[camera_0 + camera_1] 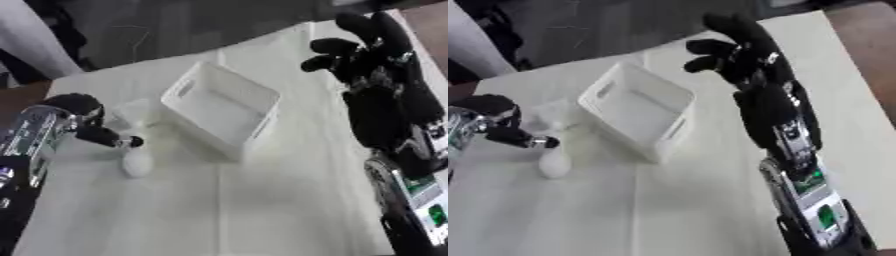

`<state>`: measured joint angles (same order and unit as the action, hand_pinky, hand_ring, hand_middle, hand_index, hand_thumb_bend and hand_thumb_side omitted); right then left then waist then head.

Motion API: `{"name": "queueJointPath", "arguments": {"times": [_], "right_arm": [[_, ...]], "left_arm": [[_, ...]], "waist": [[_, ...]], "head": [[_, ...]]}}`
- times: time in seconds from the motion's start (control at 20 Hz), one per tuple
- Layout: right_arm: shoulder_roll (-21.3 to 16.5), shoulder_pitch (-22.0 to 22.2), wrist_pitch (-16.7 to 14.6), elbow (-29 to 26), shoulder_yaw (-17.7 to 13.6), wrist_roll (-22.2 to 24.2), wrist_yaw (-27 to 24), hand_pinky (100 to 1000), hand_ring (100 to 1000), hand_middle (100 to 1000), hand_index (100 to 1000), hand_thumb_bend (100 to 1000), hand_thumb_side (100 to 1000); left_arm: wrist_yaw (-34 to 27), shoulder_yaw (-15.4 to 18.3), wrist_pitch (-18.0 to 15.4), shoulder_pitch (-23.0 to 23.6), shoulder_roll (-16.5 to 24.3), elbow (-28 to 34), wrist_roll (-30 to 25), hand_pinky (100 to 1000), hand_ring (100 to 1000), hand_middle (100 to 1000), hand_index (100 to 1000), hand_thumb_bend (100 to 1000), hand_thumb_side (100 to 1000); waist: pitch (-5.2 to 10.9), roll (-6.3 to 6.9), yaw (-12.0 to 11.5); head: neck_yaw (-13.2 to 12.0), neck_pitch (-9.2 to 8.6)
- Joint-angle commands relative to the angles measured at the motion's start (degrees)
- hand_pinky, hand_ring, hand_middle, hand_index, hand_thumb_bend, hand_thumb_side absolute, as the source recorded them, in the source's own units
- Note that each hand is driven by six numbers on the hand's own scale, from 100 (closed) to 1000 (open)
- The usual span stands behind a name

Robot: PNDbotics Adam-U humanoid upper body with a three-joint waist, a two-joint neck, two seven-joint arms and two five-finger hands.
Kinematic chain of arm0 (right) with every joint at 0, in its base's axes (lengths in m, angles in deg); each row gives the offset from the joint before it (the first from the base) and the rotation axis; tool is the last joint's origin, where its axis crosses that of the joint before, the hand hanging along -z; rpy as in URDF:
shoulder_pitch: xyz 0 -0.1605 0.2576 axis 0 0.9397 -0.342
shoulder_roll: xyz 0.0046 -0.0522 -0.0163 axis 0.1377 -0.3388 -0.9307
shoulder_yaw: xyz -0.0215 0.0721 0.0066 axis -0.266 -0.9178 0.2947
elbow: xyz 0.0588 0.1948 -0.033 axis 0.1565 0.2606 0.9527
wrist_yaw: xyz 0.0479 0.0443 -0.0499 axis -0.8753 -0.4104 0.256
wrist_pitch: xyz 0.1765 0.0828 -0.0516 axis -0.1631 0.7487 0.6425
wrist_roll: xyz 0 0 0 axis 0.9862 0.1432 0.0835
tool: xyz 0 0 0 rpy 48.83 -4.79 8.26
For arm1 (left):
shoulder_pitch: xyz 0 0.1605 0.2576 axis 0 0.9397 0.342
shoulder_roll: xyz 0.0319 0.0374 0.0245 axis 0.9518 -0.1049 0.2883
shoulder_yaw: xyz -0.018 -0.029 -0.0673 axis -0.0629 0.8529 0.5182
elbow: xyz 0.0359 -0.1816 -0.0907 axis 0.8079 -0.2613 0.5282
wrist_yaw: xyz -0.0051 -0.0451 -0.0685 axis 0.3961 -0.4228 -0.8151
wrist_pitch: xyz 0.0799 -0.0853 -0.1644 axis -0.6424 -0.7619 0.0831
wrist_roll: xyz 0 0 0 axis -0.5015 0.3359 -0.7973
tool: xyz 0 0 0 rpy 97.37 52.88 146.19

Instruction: Pick up objects on the table and place them in the box.

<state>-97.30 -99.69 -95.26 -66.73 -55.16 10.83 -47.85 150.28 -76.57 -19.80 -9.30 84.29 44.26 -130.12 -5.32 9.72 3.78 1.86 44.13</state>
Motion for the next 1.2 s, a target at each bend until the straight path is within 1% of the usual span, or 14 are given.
{"name": "queueJointPath", "arguments": {"times": [0.05, 0.25, 0.55, 1.2], "right_arm": [[-0.6, -0.2, 0.0, -1.1, 0.1, 0.2, 0.2, 754, 841, 917, 1000, 100, 903], [-0.8, -0.1, 0.0, -1.1, 0.2, 0.4, 0.3, 754, 841, 916, 1000, 100, 902], [-1.0, -0.1, 0.0, -1.1, 0.4, 0.8, 0.3, 754, 840, 914, 1000, 100, 900], [-1.4, -0.4, -0.3, -1.1, 0.4, 1.2, 0.5, 753, 838, 913, 1000, 100, 899]], "left_arm": [[0.4, 0.3, -0.4, -0.1, -1.1, 0.9, -0.2, 100, 175, 277, 414, 1000, 1000], [0.1, 0.2, -0.4, 0.1, -3.3, 0.2, -0.1, 100, 173, 276, 413, 1000, 1000], [0.6, -0.8, -1.3, 0.1, -4.8, -0.7, -0.5, 100, 175, 278, 413, 1000, 1000], [3.4, -2.0, -2.6, 0.5, -5.7, -1.2, -1.0, 100, 181, 286, 419, 1000, 1000]], "waist": [[0.55, -0.11, 0.0], [0.36, 0.14, 0.1], [-0.01, 0.5, 0.6], [-1.09, 0.63, 1.0]], "head": [[0.2, -0.01], [0.2, -0.01], [-0.2, -0.01], [-0.8, -0.01]]}}
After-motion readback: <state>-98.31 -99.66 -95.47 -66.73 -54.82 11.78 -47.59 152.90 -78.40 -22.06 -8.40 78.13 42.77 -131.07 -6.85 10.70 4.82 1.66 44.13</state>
